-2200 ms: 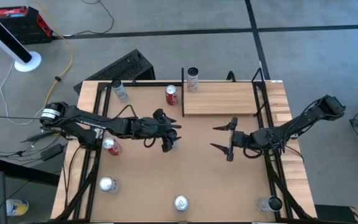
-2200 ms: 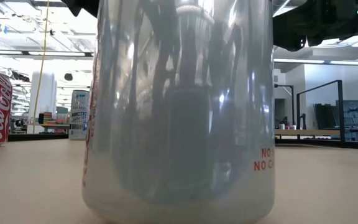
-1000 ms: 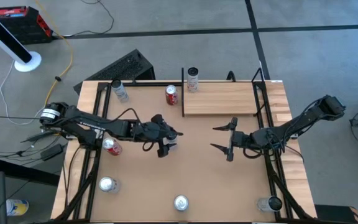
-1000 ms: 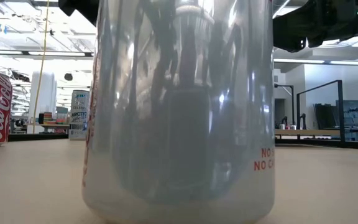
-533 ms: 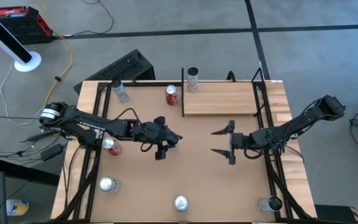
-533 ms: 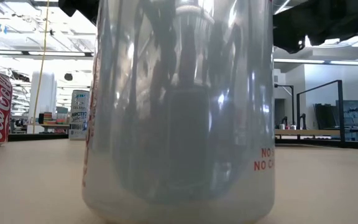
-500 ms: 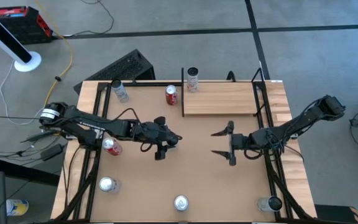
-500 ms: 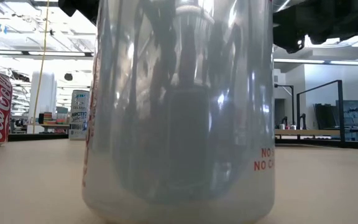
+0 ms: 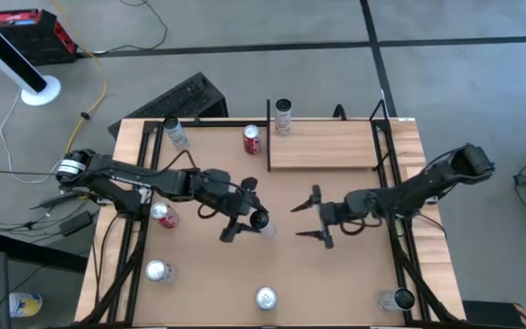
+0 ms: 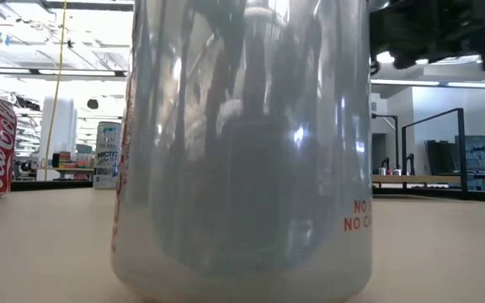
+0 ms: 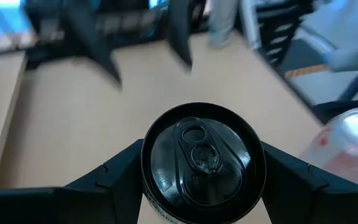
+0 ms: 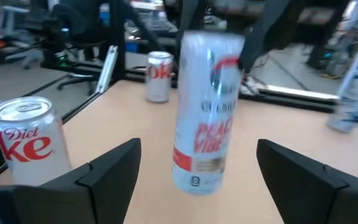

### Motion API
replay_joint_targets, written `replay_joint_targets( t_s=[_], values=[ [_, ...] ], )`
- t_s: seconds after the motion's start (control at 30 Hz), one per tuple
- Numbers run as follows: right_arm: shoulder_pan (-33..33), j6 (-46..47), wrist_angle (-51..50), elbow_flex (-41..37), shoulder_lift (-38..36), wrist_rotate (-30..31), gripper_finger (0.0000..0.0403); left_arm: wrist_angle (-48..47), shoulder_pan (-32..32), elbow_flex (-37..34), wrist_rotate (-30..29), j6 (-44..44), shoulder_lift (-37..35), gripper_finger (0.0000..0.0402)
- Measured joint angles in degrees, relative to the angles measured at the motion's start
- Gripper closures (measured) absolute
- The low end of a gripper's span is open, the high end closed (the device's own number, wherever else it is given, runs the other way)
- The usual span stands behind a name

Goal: Place canned beverage on shelf
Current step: Put the white-pink soda can on the shelf align with the other white-pink soda can

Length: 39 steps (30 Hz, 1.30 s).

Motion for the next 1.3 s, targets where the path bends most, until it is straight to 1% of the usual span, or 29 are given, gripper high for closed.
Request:
replay_joint_targets(
  t_s=[0.07,0.17,0.27,0.37,0.53,0.73,0.83,1.03,1.1,1.23,1.3],
  values=[
    [-1.0,0.0,0.6,1.8,3.2,-3.0,0.0058,0.2,0.0,0.8,2.8,0.5,0.0,0.0166],
    [-2.4,0.0,3.1,4.6,8.4,-6.2,0.0058,-0.3,-0.1,1.3,5.0,0.6,0.0,0.0166],
    [-3.8,0.6,3.5,7.2,12.5,-8.9,0.0058,-0.2,-0.1,1.4,5.1,0.6,0.0,0.0166],
    [-5.2,2.7,3.6,9.7,16.2,-12.9,0.0058,-0.2,-0.2,1.4,5.0,0.6,0.0,0.0166],
    [-7.2,5.4,3.5,14.7,23.4,-22.4,0.0058,-0.4,-0.5,1.4,5.6,0.9,0.0,0.0166],
    [-7.6,5.4,3.6,20.8,30.6,-27.2,0.0058,-0.1,-0.6,1.4,5.7,0.7,0.0,0.0166],
    [-7.5,5.5,3.1,22.6,32.1,-27.8,0.0058,-0.4,-0.9,1.4,5.8,0.7,0.0,0.0166],
    [-7.5,4.8,2.4,22.8,32.1,-28.1,0.0064,-0.4,-1.7,1.4,5.0,1.4,0.0,0.0166],
    [-7.3,3.6,2.4,22.8,32.1,-28.1,0.0078,-0.4,-1.7,1.4,4.7,1.8,0.0,0.0166],
    [-7.1,3.0,2.2,22.8,32.1,-27.9,0.0125,-0.6,-1.7,1.4,4.6,1.8,0.0,0.0166],
    [-7.1,3.0,2.2,22.9,32.1,-27.9,0.0129,-0.6,-1.7,1.4,4.6,1.4,0.0,0.0166]
  ],
)
